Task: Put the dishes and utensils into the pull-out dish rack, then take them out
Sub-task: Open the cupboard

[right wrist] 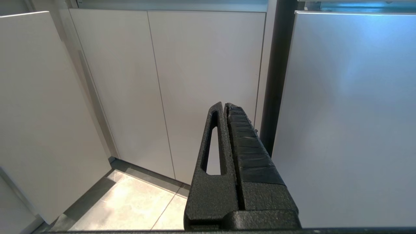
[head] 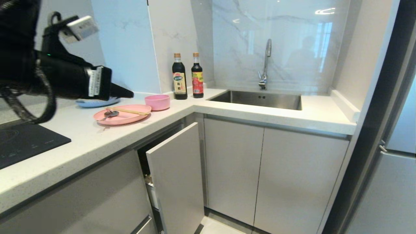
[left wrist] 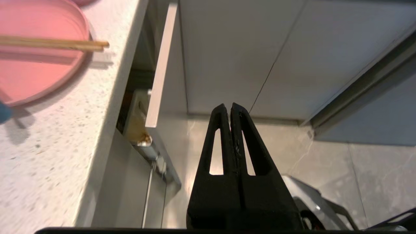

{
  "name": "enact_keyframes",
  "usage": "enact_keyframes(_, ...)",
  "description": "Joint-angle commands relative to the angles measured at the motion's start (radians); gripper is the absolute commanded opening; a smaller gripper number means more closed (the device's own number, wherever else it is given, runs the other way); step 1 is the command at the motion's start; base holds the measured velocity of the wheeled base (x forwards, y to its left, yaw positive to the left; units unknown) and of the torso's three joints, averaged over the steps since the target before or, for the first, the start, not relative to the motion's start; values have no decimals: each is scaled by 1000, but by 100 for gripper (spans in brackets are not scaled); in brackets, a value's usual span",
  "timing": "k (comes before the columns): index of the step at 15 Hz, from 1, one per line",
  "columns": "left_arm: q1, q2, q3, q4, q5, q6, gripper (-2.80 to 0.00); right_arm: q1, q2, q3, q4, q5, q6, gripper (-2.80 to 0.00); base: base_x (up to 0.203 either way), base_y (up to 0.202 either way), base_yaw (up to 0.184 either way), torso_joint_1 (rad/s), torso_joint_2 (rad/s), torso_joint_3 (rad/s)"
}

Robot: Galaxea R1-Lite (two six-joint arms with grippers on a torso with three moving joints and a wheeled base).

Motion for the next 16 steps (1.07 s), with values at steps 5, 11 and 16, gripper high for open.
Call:
enact_keyframes(5, -3, 288, -115, 131, 43, 63, -280, 0, 0, 2, 0, 0, 0, -280, 0, 0, 0, 0, 0, 0)
enact_keyframes(11, -8, 459, -179, 141, 64, 111, 0, 0, 0, 2, 0, 0, 0, -280, 0, 0, 0, 0, 0, 0)
enact_keyframes(16, 14, 576, -248, 119, 96, 106, 0, 0, 0, 2, 0, 0, 0, -280, 0, 0, 0, 0, 0, 0)
